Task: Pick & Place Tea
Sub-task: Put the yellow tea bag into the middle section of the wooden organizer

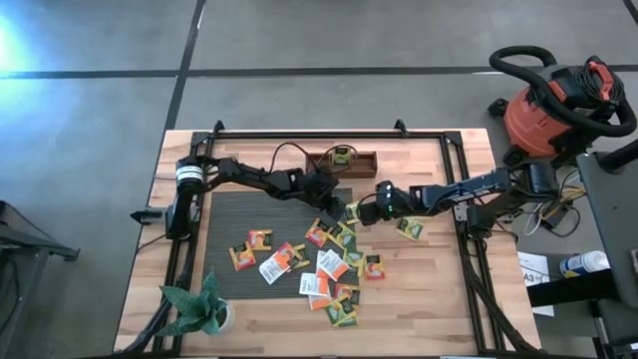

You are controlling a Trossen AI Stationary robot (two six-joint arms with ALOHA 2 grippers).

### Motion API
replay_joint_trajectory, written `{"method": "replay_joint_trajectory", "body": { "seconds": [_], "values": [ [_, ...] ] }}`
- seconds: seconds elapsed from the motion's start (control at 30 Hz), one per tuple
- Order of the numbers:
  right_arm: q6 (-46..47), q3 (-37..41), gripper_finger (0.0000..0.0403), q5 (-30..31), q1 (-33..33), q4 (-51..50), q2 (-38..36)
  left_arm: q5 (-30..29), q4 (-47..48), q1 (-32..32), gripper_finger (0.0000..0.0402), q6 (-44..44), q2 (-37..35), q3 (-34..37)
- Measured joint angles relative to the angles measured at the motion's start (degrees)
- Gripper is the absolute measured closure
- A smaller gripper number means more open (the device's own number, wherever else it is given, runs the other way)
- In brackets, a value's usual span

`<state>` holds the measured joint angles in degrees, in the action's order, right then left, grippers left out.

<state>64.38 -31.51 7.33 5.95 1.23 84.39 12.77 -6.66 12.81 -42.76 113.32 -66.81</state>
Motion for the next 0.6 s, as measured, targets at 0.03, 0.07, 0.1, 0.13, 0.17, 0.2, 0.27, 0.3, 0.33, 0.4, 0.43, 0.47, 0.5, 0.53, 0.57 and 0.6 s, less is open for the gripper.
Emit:
{"method": "replay_joint_trajectory", "body": {
  "seconds": [0.03, 0.07, 0.1, 0.13, 0.17, 0.2, 0.27, 0.3, 0.33, 0.4, 0.43, 0.47, 0.5, 0.53, 0.57, 0.6],
  "values": [
    [-0.1, 0.0, 0.0335, -0.6, 0.2, 0.1, 1.0, 0.0, -0.4, 0.0, 0.0322, -0.4, 0.0, 0.2],
    [-0.1, 0.1, 0.0335, -1.0, 0.1, 0.5, 2.1, -0.2, -0.3, 0.0, 0.0322, -0.5, 0.0, 0.3],
    [-0.1, 0.1, 0.0335, -1.1, 0.1, 1.9, 3.4, -0.3, -0.3, 0.0, 0.0322, -0.5, 0.0, 0.4],
    [-0.1, 0.1, 0.0335, -1.3, 0.1, 3.9, 4.7, -0.3, -0.3, 0.0, 0.0322, -0.4, 0.0, 0.4],
    [-0.1, 0.0, 0.0335, -1.7, 0.1, 5.7, 5.9, -0.3, -0.2, 0.0, 0.0322, -0.4, 0.0, 0.4],
    [-0.1, 0.0, 0.0335, -2.2, 0.1, 7.3, 7.0, -0.6, -0.3, 0.0, 0.0322, -0.4, 0.0, 0.4],
    [0.5, -0.2, 0.0336, -3.0, 0.1, 9.6, 9.1, -1.0, -0.1, 0.0, 0.0322, -0.5, 0.0, 0.5],
    [1.1, -0.3, 0.0338, -3.2, 0.1, 9.6, 9.6, -1.5, 0.1, 0.0, 0.0322, -0.7, 0.0, 0.5],
    [1.4, -0.3, 0.0339, -3.5, 0.1, 9.6, 10.2, -2.3, 0.2, 0.0, 0.0322, -0.8, 0.0, 0.5],
    [1.5, -0.3, 0.0341, -3.8, 0.1, 9.5, 10.6, -3.9, 1.2, 0.1, 0.0322, -0.8, 0.0, 0.4],
    [1.5, -0.3, 0.0342, -3.8, 0.2, 9.5, 10.6, -4.6, 1.9, 0.2, 0.0322, -1.0, 0.0, 0.4],
    [1.5, -0.3, 0.0343, -3.8, 0.1, 9.4, 10.5, -5.2, 2.8, 0.2, 0.0322, -1.4, 0.0, 0.4],
    [1.5, -0.3, 0.0344, -3.8, 0.2, 9.2, 10.3, -6.0, 3.7, 0.2, 0.0322, -1.6, 0.0, 0.4],
    [1.5, -0.3, 0.0344, -3.9, 0.1, 9.1, 10.1, -6.5, 4.5, 0.3, 0.0322, -1.9, 0.0, 0.4],
    [1.4, -0.3, 0.0344, -4.0, 0.2, 9.0, 9.8, -6.6, 4.9, 0.4, 0.0322, -2.0, 0.0, 0.4],
    [1.4, -0.2, 0.0344, -4.0, 0.1, 8.7, 9.6, -6.6, 5.0, 0.4, 0.0322, -2.4, 0.0, 0.4]
  ]
}}
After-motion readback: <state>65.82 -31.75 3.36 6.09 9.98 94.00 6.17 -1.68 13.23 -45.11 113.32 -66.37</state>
